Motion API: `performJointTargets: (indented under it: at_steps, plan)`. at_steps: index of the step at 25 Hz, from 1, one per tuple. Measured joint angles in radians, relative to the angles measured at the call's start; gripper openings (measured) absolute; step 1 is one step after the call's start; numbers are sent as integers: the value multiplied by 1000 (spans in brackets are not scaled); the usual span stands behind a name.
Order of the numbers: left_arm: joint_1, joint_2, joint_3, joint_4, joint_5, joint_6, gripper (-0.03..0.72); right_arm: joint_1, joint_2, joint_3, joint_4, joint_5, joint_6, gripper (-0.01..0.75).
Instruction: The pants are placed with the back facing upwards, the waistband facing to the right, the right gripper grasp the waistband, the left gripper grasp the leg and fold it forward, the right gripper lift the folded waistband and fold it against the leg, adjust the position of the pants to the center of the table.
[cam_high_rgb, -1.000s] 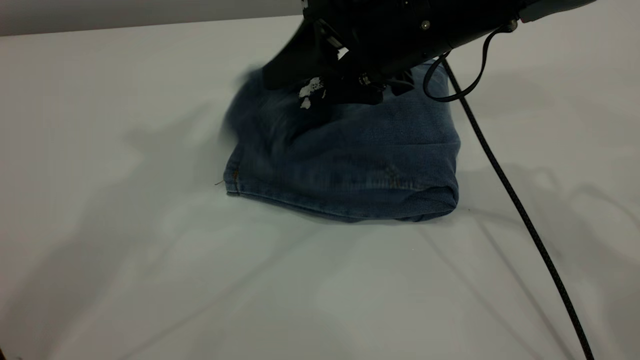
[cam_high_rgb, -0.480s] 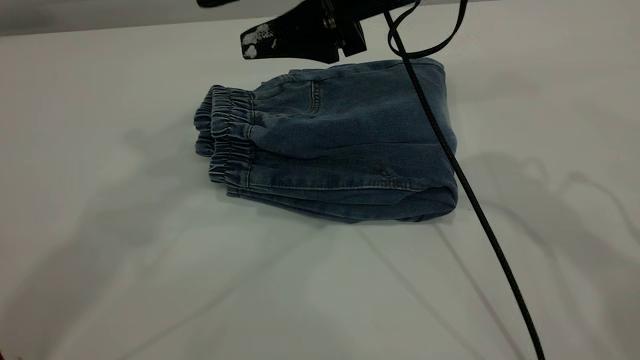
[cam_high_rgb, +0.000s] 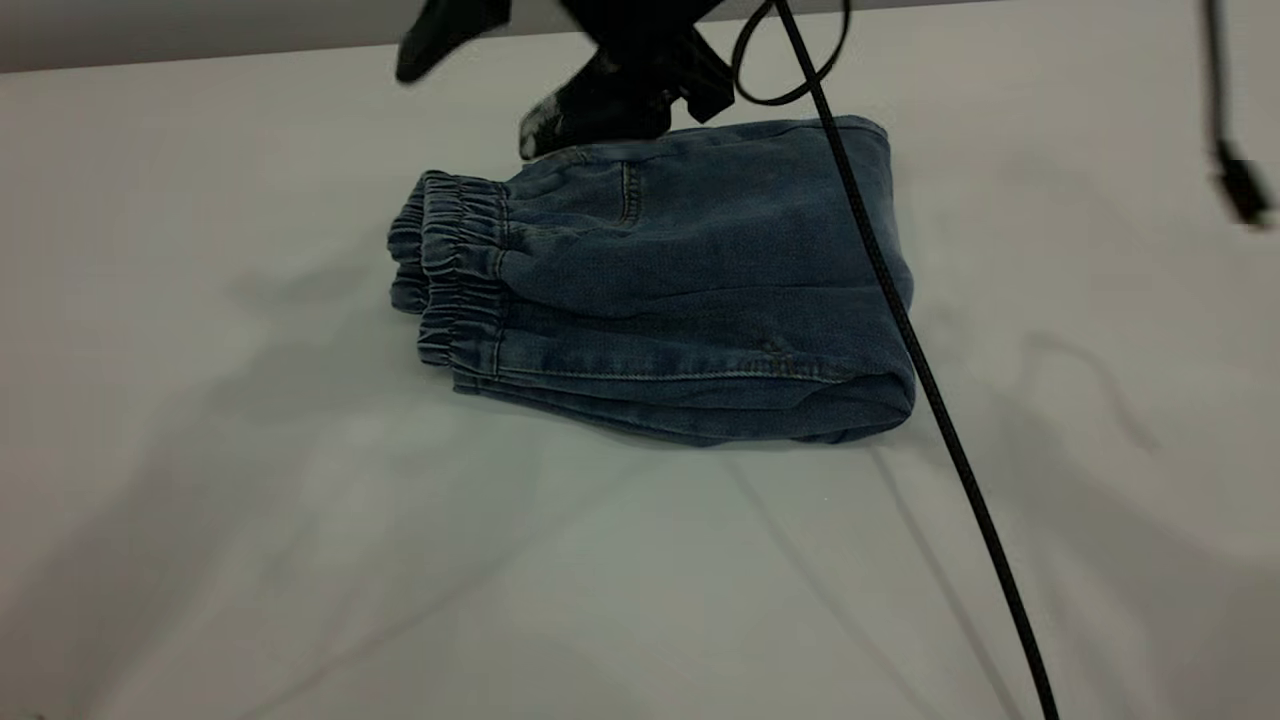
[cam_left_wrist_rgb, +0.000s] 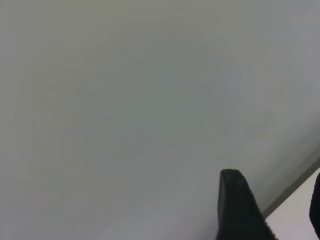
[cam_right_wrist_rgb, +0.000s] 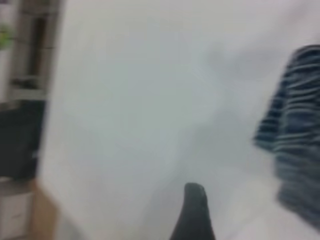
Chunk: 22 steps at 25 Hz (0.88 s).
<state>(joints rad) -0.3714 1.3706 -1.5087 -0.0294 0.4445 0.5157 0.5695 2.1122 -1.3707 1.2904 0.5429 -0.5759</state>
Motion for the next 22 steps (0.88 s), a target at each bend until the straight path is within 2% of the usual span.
performJointTargets:
  at_steps: [3,5,9,12,16,22]
  plan:
    - [0,-10,0,0,-4,0,335,4,39,-65,-247,-83,277,477]
    - [0,-15,0,0,-5,1,335,7,61,-111,-410,-93,480,458]
    - [0,-38,0,1,-5,1,335,10,106,-211,-729,-22,864,434]
    - [0,-56,0,1,-5,1,335,10,143,-268,-890,100,1093,433]
    - [0,-76,0,1,-5,1,335,10,188,-275,-1001,157,1298,433]
    - [0,-98,0,0,-4,1,335,30,237,-275,-956,148,1437,432]
